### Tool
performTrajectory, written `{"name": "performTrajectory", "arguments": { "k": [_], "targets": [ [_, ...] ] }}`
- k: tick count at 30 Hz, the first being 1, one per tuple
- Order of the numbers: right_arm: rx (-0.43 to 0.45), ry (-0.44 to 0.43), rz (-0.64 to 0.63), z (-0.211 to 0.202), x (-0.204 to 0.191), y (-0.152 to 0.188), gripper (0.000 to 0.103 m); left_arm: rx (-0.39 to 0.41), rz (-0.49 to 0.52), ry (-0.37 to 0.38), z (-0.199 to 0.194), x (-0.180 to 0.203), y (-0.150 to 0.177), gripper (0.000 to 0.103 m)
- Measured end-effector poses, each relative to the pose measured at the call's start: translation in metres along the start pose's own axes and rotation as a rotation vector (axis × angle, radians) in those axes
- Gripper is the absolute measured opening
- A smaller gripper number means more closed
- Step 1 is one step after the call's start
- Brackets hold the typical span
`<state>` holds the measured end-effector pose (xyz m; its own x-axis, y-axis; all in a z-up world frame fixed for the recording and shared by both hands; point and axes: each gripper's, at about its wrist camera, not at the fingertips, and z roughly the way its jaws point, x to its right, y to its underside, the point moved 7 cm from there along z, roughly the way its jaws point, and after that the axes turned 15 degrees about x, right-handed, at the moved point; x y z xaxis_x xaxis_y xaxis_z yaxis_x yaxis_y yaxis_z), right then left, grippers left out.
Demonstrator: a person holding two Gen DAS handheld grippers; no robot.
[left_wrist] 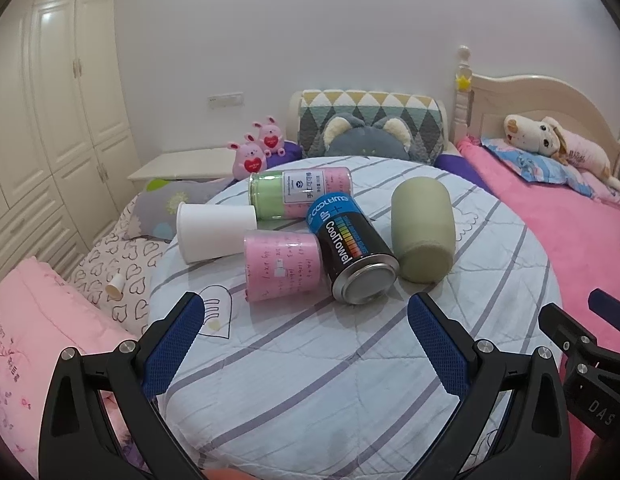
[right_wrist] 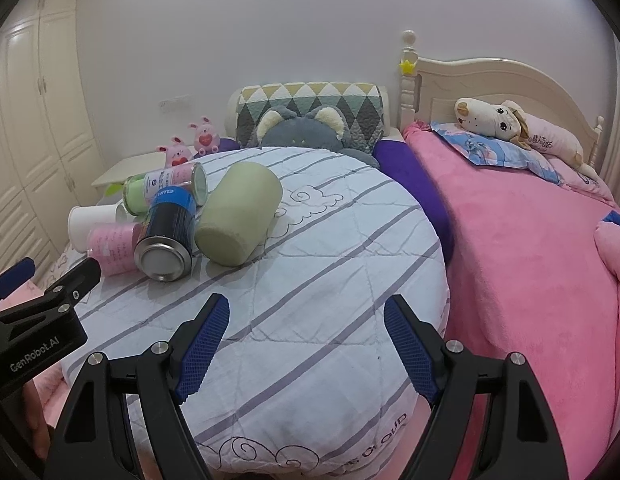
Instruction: Flip cup upright
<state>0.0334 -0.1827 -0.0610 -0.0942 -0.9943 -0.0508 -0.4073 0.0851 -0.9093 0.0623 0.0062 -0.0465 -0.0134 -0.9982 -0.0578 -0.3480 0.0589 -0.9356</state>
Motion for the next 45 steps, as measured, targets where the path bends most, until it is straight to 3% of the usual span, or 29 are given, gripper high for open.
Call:
{"name": "performTrajectory", "arguments": {
  "k": [24, 29, 39, 45],
  "targets": [
    [-0.012, 0.001, -0.033, 0.002, -0.012, 0.0, 0.081, -0.034, 0.02, -0.045, 0.009, -0.017, 0.01, 0.102],
    [-0.029, -0.038, -0.049, 0.012, -0.033, -0.003, 0.081, -0.054, 0.009, -0.066, 0.016, -0.034, 0.014, 0.103],
    [-0.062, -0.123, -0.125, 0.043, -0.084, -0.018, 0.081, -0.104, -0.004, -0.176, 0.041, -0.08, 0.02, 0.103],
    [-0.08, -0.155, -0.181, 0.068, -0.111, -0.03, 0.081, -0.125, -0.043, -0.163, 0.059, -0.1, 0.013, 0.102]
  ]
}}
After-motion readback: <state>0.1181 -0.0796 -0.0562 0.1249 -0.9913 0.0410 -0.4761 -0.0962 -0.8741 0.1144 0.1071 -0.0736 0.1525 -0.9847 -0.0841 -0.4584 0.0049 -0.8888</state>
